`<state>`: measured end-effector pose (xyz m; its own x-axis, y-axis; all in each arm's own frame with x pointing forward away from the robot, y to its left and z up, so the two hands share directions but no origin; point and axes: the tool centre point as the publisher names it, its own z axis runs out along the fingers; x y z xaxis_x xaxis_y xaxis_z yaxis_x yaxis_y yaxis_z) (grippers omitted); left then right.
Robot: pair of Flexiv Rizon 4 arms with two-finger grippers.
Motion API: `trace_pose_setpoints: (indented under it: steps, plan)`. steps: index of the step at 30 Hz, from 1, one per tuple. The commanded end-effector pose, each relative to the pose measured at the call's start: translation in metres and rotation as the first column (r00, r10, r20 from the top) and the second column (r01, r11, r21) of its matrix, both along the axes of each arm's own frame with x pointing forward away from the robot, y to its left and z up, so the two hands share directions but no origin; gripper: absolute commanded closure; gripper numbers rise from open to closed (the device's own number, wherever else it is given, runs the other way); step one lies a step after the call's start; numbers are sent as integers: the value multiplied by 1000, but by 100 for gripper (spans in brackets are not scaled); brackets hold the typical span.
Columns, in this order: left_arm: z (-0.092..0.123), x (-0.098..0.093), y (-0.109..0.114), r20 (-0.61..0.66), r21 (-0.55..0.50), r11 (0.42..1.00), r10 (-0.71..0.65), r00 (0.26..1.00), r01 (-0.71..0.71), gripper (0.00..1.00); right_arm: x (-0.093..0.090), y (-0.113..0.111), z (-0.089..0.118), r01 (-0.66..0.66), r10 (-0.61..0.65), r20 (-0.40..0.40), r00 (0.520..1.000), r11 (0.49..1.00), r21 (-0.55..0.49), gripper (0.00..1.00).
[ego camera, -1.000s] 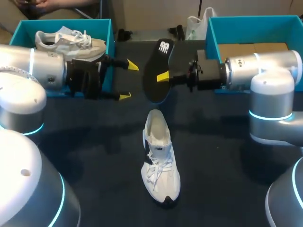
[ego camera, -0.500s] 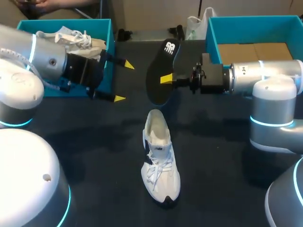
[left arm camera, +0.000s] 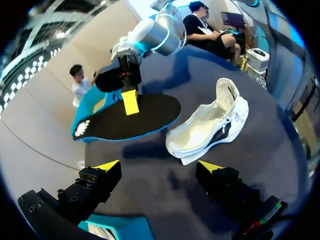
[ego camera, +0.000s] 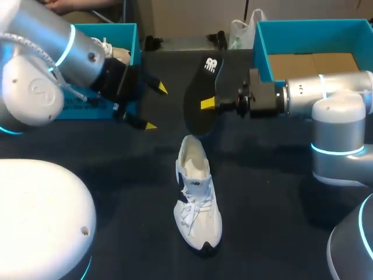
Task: Take the shoe out of the shoebox, open the shoe tongue, remove and reinsert the insole, then place the shoe into the shoebox
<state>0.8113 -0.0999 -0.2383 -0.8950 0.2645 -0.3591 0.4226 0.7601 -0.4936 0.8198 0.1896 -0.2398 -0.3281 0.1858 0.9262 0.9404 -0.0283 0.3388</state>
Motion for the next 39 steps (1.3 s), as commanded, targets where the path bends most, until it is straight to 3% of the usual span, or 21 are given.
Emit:
trace_pose_setpoints:
  steps: [1,4,8,12,36,39]
  plan:
    - [5,0,-4,-2,204,977,56,998,-54,0,1,1,1,-2,1,-3,1000,1000,-8,100]
    - [-1,-4,-4,-57,164,986,18,998,-9,0,1,1,1,-2,1,-3,1000,1000,-8,100]
    - [-15,-11,-2,-111,177,983,76,991,-55,0,1,-4,-10,-145,138,127,982,989,44,100]
    - [-20,-19,6,-192,137,988,94,977,-68,0,2,-8,-20,-163,153,179,972,986,44,100]
    - [-22,-20,6,-219,139,987,110,969,-81,0,2,-8,-20,-163,153,179,972,986,44,100]
    - [-28,-25,8,-254,141,986,124,959,-90,0,-1,-9,-22,-143,132,228,965,989,32,100]
